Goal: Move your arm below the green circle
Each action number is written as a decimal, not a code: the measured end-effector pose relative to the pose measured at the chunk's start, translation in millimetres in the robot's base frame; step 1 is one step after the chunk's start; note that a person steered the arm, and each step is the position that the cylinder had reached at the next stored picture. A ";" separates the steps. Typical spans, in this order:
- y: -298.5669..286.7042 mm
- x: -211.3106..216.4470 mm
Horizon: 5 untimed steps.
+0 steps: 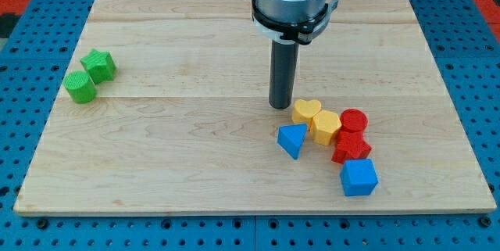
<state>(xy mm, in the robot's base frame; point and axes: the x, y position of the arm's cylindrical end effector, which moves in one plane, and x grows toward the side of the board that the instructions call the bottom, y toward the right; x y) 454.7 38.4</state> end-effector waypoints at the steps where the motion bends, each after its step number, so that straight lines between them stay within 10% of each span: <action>1: -15.9 1.6; 5: -154.4 21.5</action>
